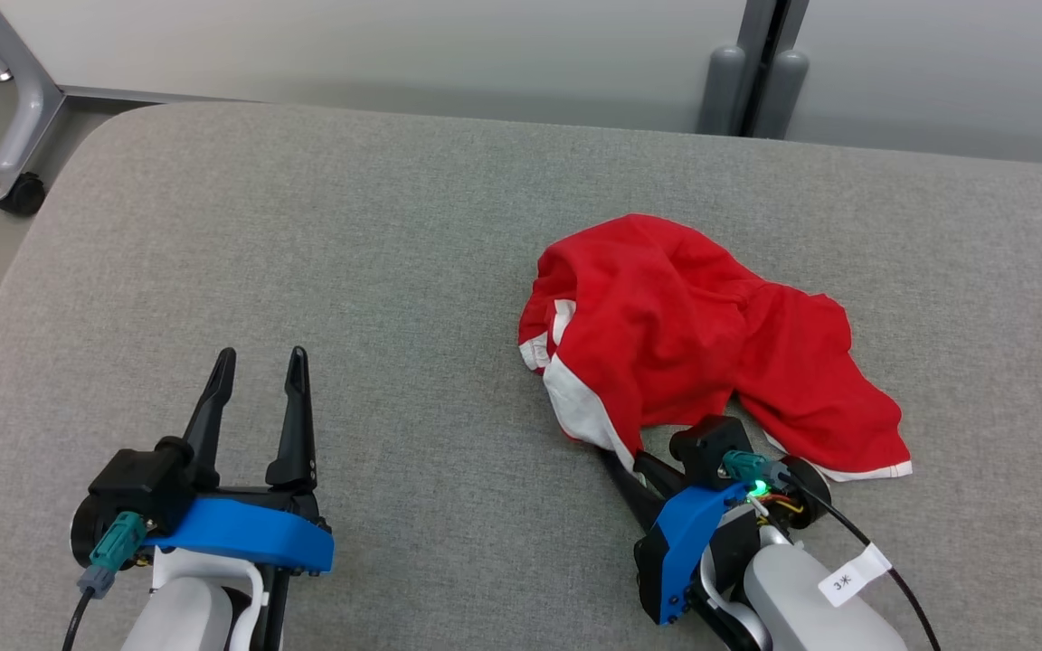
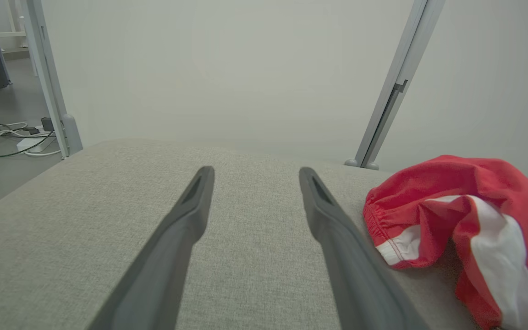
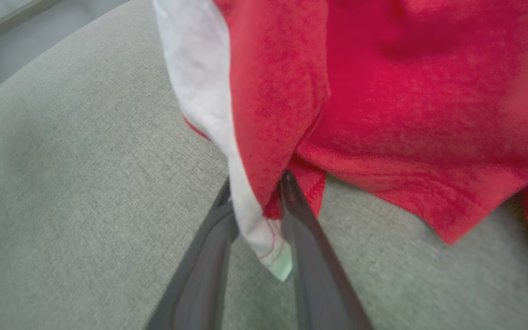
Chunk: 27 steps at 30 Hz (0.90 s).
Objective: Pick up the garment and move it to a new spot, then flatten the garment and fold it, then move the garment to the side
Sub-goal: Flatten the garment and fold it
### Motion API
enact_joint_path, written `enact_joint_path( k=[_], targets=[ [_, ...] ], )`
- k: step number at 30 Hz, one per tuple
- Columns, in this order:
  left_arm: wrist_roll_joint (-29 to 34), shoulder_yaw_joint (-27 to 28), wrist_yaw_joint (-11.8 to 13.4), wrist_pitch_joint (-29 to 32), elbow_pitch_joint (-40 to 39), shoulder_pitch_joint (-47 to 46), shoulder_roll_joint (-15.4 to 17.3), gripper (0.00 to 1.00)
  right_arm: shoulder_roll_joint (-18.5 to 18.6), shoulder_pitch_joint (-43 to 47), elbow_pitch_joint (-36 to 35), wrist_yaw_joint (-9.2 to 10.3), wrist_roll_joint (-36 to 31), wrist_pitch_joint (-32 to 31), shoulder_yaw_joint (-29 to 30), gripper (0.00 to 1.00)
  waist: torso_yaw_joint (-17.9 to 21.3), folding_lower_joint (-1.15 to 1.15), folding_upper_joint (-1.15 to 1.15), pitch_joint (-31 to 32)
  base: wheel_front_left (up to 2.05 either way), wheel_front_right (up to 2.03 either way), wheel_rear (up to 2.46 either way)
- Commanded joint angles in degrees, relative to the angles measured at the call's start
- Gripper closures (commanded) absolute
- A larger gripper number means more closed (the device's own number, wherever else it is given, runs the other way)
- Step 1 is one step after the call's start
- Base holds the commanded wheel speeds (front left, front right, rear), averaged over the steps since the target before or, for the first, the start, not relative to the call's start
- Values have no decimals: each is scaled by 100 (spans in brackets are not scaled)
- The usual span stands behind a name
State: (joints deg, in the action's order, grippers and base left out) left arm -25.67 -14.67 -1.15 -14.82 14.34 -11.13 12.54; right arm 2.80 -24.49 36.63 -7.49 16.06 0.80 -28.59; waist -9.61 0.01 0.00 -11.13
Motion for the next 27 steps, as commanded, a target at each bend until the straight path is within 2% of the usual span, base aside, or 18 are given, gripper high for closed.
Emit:
enact_joint_path(
  k=[1,4,7,8,12,16,17,19,22,27],
  targets=[
    [37,-1,-27,-27,20,-111,-12,0,18,-162,58,-1,-41,152,20,100,-48,-1,0,-23,0,0,0],
    [41,23,-31,-35,54,-84,-24,0,38,-231,77,-1,-149,429,267,100,-27,-1,0,40,0,0,0],
    [40,51,-37,-35,45,-29,-8,0,88,-236,-188,-1,-259,565,551,100,55,-1,0,138,0,0,0],
    [42,65,-38,-37,39,-12,0,0,97,-247,-363,-2,-268,552,571,100,91,-1,0,172,0,0,0],
    [52,98,-53,-37,-5,27,-2,0,519,-508,-1316,-1,-617,362,745,100,200,-1,0,286,0,0,0],
    [59,107,-71,-40,-25,50,-16,0,825,-905,-2213,-1,-729,-19,687,100,254,-1,0,361,0,0,0],
    [59,107,-71,-40,-25,50,-16,0,825,-905,-2213,-1,-729,-19,687,100,254,-1,0,361,0,0,0],
    [59,108,-82,-40,-20,32,-36,0,1020,-1353,-2622,0,-515,-193,436,100,245,-1,0,391,0,0,0],
    [74,135,-87,-41,-14,38,-44,0,1097,-1843,-2748,-1,-343,-321,244,100,241,-1,0,415,0,0,0],
    [79,201,-98,-42,-13,103,-57,0,1013,-2608,-2780,0,-113,-343,148,100,267,-1,0,433,0,0,0]
  ],
)
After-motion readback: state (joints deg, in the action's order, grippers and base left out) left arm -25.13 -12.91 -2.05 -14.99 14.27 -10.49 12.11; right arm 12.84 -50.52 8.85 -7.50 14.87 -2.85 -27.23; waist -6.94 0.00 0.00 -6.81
